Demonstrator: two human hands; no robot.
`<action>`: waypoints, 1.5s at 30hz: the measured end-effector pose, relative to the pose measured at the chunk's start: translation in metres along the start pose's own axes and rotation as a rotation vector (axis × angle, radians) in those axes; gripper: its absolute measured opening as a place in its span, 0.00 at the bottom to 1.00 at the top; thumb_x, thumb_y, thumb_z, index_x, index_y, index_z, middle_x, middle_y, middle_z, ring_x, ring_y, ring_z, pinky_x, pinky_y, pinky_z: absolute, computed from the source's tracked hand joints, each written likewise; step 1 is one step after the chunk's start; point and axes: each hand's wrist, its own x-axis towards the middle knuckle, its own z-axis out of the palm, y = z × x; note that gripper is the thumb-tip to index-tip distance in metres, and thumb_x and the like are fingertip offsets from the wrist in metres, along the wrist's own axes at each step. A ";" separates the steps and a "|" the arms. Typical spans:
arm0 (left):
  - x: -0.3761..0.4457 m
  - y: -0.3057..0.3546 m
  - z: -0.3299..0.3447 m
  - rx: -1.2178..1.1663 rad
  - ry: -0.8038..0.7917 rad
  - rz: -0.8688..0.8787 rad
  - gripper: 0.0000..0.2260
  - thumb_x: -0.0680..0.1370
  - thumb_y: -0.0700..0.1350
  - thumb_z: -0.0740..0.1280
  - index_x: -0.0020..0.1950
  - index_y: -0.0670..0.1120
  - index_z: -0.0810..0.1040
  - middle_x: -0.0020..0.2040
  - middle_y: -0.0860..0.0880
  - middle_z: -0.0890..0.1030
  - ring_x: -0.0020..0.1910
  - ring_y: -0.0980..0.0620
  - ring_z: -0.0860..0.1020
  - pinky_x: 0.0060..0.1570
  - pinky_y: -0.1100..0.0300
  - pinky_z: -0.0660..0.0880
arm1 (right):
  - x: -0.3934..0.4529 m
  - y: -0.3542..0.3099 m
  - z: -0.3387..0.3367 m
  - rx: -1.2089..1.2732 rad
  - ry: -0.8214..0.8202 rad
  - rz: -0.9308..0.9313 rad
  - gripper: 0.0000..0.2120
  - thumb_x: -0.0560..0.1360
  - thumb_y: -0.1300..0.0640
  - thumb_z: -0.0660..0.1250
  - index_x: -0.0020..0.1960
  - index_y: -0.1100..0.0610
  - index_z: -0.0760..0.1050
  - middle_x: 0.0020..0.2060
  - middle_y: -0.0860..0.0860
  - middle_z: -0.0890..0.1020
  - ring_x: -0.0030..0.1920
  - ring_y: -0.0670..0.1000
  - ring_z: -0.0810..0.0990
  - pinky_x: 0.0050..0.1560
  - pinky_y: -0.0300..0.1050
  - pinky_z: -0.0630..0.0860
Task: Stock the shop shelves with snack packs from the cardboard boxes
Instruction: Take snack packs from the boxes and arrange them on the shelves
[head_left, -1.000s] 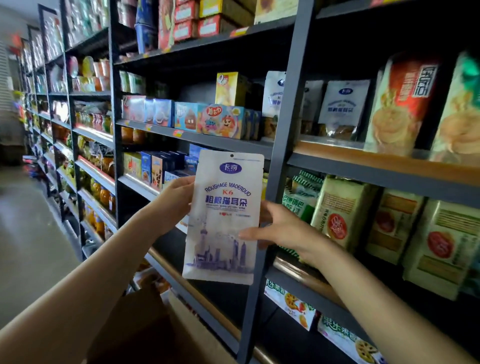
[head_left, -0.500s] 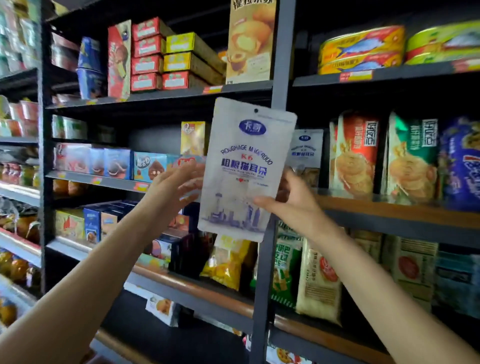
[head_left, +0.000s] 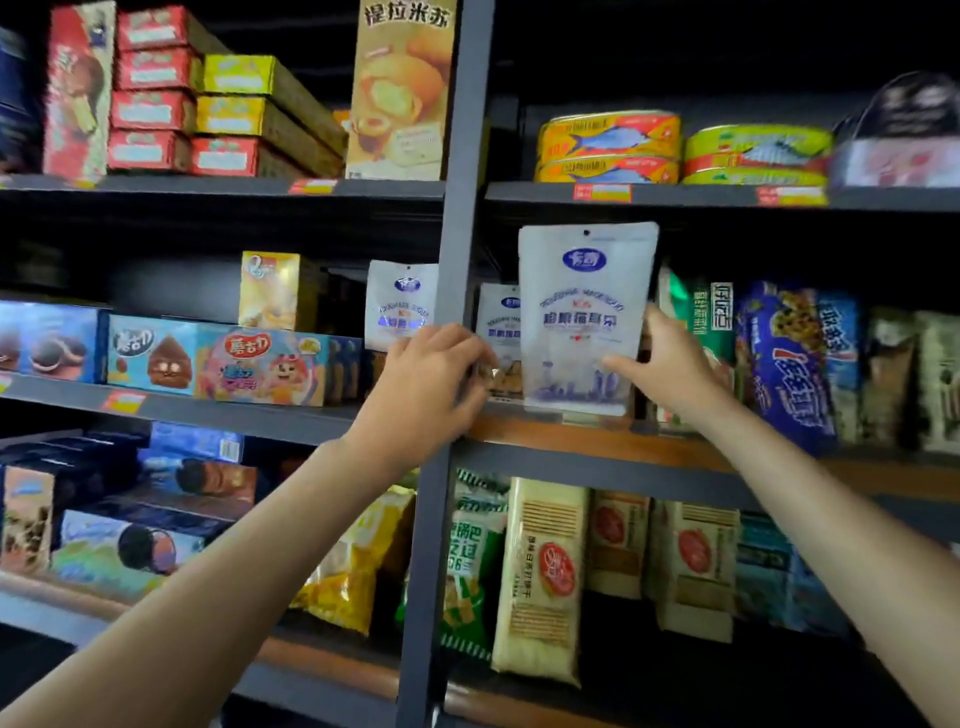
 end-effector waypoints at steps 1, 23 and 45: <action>0.003 0.000 0.004 0.059 -0.001 0.019 0.19 0.72 0.51 0.52 0.53 0.47 0.78 0.53 0.50 0.77 0.54 0.47 0.73 0.51 0.58 0.61 | 0.007 0.001 0.007 -0.006 -0.067 0.018 0.25 0.71 0.59 0.72 0.66 0.58 0.68 0.56 0.49 0.77 0.54 0.48 0.75 0.48 0.37 0.66; -0.182 -0.032 0.014 0.059 0.237 -0.634 0.14 0.71 0.43 0.56 0.48 0.40 0.78 0.48 0.44 0.75 0.49 0.44 0.72 0.49 0.53 0.67 | -0.042 -0.071 0.079 0.459 0.280 -0.317 0.13 0.71 0.64 0.60 0.54 0.66 0.71 0.50 0.57 0.74 0.48 0.50 0.74 0.51 0.37 0.72; -0.703 0.068 -0.186 0.222 -0.365 -2.174 0.12 0.76 0.37 0.64 0.58 0.39 0.72 0.46 0.43 0.75 0.45 0.47 0.74 0.41 0.59 0.65 | -0.588 -0.270 0.359 0.409 -1.892 -0.331 0.22 0.78 0.55 0.62 0.69 0.60 0.63 0.65 0.57 0.68 0.66 0.55 0.65 0.64 0.44 0.64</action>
